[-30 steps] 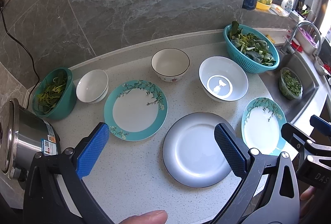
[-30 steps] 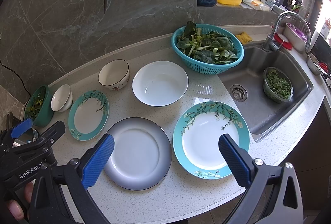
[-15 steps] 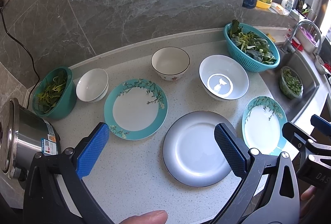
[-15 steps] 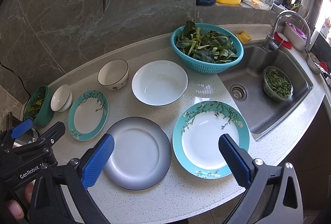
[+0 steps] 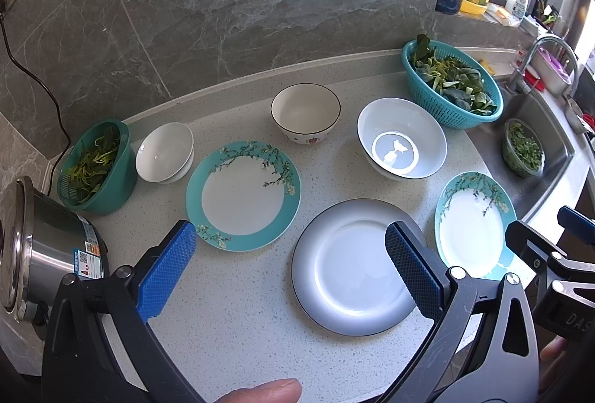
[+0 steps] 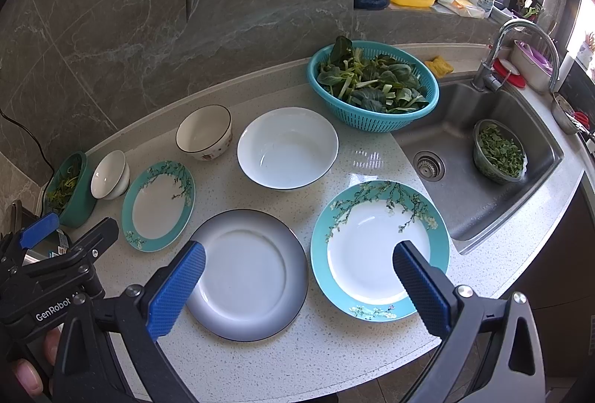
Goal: Organize plates and bowls
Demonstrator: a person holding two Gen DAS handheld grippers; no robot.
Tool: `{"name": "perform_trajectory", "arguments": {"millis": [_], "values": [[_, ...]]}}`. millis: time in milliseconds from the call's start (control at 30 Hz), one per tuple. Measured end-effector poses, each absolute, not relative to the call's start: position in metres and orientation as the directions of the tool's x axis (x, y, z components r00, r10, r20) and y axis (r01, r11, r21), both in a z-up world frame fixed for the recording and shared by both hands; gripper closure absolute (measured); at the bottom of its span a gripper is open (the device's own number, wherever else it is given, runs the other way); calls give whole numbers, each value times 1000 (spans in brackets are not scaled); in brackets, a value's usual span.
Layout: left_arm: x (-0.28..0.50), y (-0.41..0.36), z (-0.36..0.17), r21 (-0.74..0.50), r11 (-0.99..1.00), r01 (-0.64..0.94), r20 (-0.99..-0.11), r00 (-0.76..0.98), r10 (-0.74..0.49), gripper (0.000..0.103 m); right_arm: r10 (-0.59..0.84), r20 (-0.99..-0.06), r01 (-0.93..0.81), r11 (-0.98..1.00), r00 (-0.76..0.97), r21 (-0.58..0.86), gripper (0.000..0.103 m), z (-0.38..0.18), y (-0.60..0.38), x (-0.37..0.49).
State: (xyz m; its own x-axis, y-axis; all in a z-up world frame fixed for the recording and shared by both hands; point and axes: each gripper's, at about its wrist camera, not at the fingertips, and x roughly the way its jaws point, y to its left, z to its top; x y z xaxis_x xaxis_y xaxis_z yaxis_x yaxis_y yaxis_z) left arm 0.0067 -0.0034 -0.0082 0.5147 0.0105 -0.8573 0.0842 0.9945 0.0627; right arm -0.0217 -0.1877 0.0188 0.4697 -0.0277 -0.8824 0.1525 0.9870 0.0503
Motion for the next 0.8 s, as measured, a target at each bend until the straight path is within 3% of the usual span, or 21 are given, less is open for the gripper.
{"name": "perform_trajectory", "arguments": {"millis": [800], "values": [[7, -4, -9, 65, 994, 84, -858, 513, 13, 0, -27, -885, 153, 987, 465, 50, 0, 18, -187, -21]]}}
